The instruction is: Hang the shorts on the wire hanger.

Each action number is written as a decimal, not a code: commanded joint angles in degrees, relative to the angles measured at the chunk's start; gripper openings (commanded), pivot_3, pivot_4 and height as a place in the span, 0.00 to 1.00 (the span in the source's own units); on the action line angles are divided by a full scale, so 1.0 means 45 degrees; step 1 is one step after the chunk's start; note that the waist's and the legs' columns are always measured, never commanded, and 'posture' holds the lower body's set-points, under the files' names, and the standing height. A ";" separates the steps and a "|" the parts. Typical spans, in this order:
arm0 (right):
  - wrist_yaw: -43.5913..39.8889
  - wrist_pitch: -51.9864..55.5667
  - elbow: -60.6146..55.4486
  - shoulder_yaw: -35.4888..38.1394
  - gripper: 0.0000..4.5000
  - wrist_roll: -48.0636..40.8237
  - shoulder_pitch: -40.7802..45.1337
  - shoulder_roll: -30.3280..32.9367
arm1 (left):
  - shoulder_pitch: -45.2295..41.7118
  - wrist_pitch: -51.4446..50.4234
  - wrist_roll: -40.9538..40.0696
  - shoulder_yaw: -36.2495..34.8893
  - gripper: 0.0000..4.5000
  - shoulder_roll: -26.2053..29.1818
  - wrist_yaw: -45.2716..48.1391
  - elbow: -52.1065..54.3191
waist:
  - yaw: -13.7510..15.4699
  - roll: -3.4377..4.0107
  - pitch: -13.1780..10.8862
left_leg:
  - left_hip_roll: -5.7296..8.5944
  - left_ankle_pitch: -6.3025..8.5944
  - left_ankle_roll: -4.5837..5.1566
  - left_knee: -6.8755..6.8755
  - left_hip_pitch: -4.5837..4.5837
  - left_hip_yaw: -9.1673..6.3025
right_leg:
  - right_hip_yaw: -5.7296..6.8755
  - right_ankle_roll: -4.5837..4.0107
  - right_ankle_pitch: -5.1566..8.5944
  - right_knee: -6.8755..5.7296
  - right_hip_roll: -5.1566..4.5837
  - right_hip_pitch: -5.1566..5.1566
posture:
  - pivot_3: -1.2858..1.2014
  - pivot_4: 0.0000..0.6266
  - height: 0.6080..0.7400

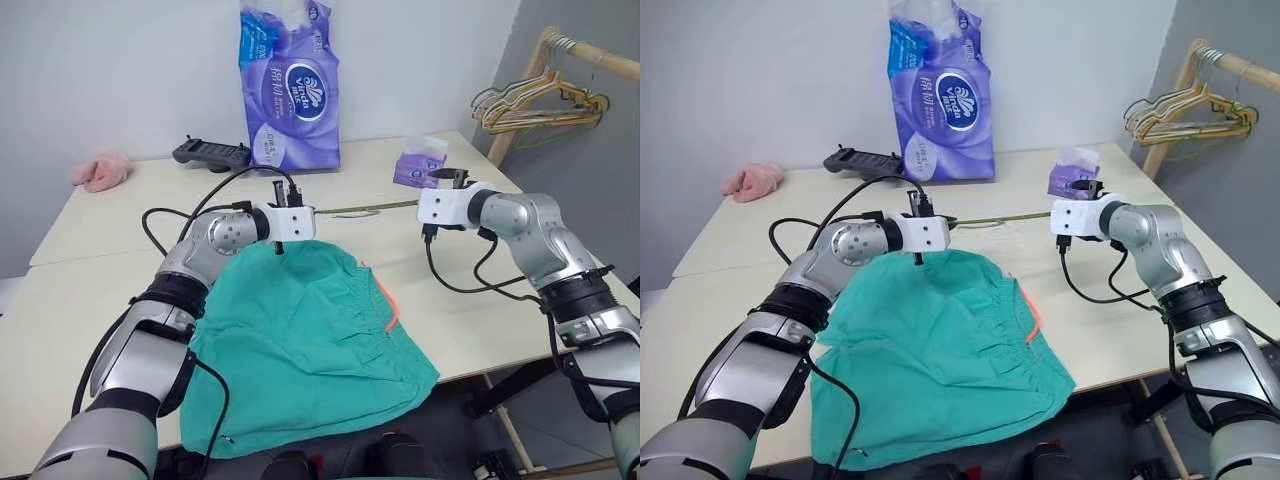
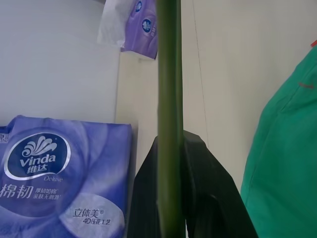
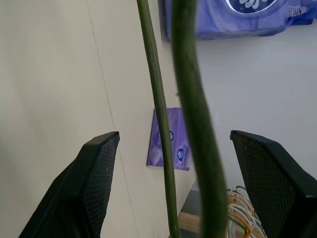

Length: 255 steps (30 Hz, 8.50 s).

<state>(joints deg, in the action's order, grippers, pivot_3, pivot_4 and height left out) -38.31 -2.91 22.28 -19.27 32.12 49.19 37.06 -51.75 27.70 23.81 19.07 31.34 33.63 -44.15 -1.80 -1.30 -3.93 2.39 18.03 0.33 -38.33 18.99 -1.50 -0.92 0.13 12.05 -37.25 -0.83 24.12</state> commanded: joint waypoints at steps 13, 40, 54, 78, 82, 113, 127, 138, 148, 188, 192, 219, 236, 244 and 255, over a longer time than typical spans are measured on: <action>-0.1007 0.0368 -0.2224 0.0230 0.00 -0.0104 -0.0287 0.0297 | -0.0334 0.0067 0.0327 0.0033 0.00 -0.0001 -0.0205 0.0291 | 0.0006 -0.0002 0.0005 | 0.0002 0.0000 0.0000 -0.0015 0.0004 0.0001 | 0.0001 0.0007 -0.0005 -0.0003 0.0000 -0.0002 | 0.50 0.00 1.00; -0.2681 0.1692 -0.0827 0.2311 0.00 -0.2868 -0.2547 0.2602 | 0.2404 -0.0642 -0.6631 -0.2540 1.00 0.2295 0.5847 0.3774 | 0.0014 -0.0002 0.0009 | 0.0000 0.0020 0.0034 -0.0094 0.0017 0.0010 | -0.0003 0.0008 -0.0011 -0.0020 -0.0004 -0.0012 | 0.51 0.01 1.00; -1.2042 1.1534 -0.5438 0.2317 0.00 -1.1867 -0.8132 0.7692 | 1.0363 -0.9758 -1.1922 -0.4243 1.00 0.2091 0.5178 1.3195 | 0.0003 0.0035 0.0006 | -0.0034 0.0048 0.0076 -0.0110 -0.0049 0.0003 | 0.0018 0.0093 0.0039 0.0021 0.0002 -0.0093 | 0.52 0.06 1.00; -1.1849 1.2583 -0.3276 0.0202 0.00 -1.2951 -0.9500 0.8191 | 1.2379 -0.8692 -1.0366 -0.4055 1.00 0.2337 0.5407 1.4448 | 0.0435 0.0104 -0.0133 | -0.0021 0.0068 0.0095 -0.0111 -0.0074 0.0004 | 0.0024 0.0076 0.0100 0.0062 0.0004 -0.0184 | 0.54 0.10 1.00; -1.1920 1.2612 -0.4410 0.0007 0.00 -1.3047 -0.9722 0.8415 | 1.2167 -0.8458 -1.0202 -0.4095 1.00 0.2335 0.5520 1.4070 | 0.0455 0.0107 -0.0136 | -0.0021 0.0068 0.0096 -0.0110 -0.0067 -0.0008 | 0.0031 0.0088 0.0095 0.0065 0.0004 -0.0182 | 0.54 0.10 1.00; -0.8626 1.7530 -0.1230 -0.1640 0.00 -1.2882 -0.3169 0.1979 | 1.1894 -0.8272 -0.9699 -0.3853 1.00 0.2029 0.4967 1.4415 | 0.0715 0.0007 -0.0267 | -0.0023 0.0070 0.0093 -0.0109 -0.0028 -0.0063 | 0.0083 0.0129 0.0065 0.0072 -0.0016 -0.0120 | 0.56 0.10 1.00; -0.7248 1.6524 0.1302 -0.0126 0.00 -1.2640 -0.0648 0.0382 | 1.2351 -0.7317 -0.9440 -0.4003 1.00 0.2033 0.5169 1.3591 | 0.0747 0.0082 -0.0324 | -0.0014 0.0070 0.0093 -0.0106 0.0004 -0.0121 | 0.0142 0.0111 0.0057 0.0072 -0.0031 -0.0105 | 0.57 0.10 1.00; -0.5516 1.1269 -0.1452 0.0307 0.00 -1.0392 -0.0689 0.0882 | 0.9349 -0.9339 -1.0721 -0.4502 1.00 0.3100 0.6487 1.2730 | 0.0815 0.0099 -0.0331 | 0.0000 0.0067 0.0086 -0.0127 0.0204 -0.0227 | 0.0261 0.0072 0.0030 0.0075 -0.0049 0.0043 | 0.56 0.08 1.00; -0.3150 0.6559 -0.1452 -0.0145 0.00 -0.7105 -0.0339 0.0337 | -0.2170 -1.1219 -1.0752 -0.4062 1.00 0.3913 0.9626 0.5302 | 0.0646 0.0054 -0.0344 | 0.0038 0.0028 0.0020 -0.0136 0.0227 -0.0289 | 0.0330 0.0037 0.0008 0.0072 -0.0053 0.0028 | 0.55 0.05 1.00; -0.2702 0.5514 -0.6157 0.0221 0.00 -0.3727 0.0422 -0.0313 | -0.4386 0.0532 -0.2275 -0.1021 0.53 0.0396 0.6530 -0.4550 | 0.0363 0.0034 -0.0253 | 0.0032 -0.0007 -0.0049 -0.0195 0.0423 -0.0231 | 0.0291 -0.0021 -0.0021 -0.0049 -0.0065 0.0269 | 0.50 0.01 1.00; -0.2645 0.5526 -0.6186 0.0314 0.00 -0.3726 0.0430 -0.0328 | -0.4398 0.0760 -0.2169 -0.0970 0.52 0.0313 0.6504 -0.4592 | 0.0332 0.0034 -0.0253 | 0.0031 0.0001 -0.0036 -0.0256 0.0424 -0.0232 | 0.0291 -0.0021 -0.0020 -0.0101 -0.0064 0.0270 | 0.50 0.01 1.00; -0.5941 1.6430 -1.0619 0.4175 0.99 -0.9230 0.0388 0.1015 | -0.2325 0.0344 -0.1998 -0.1150 0.52 0.1685 0.6383 -0.3619 | 0.0023 0.0014 -0.0227 | 0.0009 0.0020 0.0001 -0.0370 0.0421 -0.0254 | 0.0300 -0.0030 -0.0054 -0.0172 -0.0053 0.0254 | 0.49 0.05 1.00; 0.0612 1.9319 -0.6239 0.6817 0.99 -1.0627 -0.3070 -0.6659 | -0.1941 -0.0498 -0.2453 -0.1454 0.52 0.1912 0.6157 -0.2170 | 0.0035 -0.0081 -0.0023 | 0.0030 0.0019 -0.0006 -0.0365 0.0432 -0.0268 | 0.0293 -0.0032 -0.0057 -0.0188 -0.0080 0.0269 | 0.52 0.02 1.00; 0.1071 1.9157 -0.6967 0.5946 0.96 -1.1642 -0.3466 -0.6919 | -0.1654 -0.0594 -0.2598 -0.1495 0.52 0.2193 0.6223 -0.1782 | 0.0037 -0.0077 0.0024 | 0.0031 0.0020 -0.0004 -0.0365 0.0431 -0.0272 | 0.0297 -0.0031 -0.0057 -0.0189 -0.0078 0.0267 | 0.52 0.01 1.00; 0.1530 1.8787 -0.7166 0.5346 0.85 -1.2354 -0.3489 -0.6531 | -0.1452 -0.0804 -0.2677 -0.1520 0.52 0.2256 0.6257 -0.1446 | 0.0051 -0.0090 0.0109 | 0.0032 0.0020 -0.0002 -0.0365 0.0429 -0.0271 | 0.0300 -0.0030 -0.0056 -0.0185 -0.0077 0.0262 | 0.52 0.00 1.00</action>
<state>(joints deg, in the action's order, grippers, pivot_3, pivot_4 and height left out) -31.96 82.99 -8.80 4.46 -21.75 32.28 7.35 -57.56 24.11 13.40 14.14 40.47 61.94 -53.22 -1.58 -1.71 -3.44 2.53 18.13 0.32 -39.97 20.92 -2.72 0.42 -0.01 11.80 -38.08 -1.17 25.30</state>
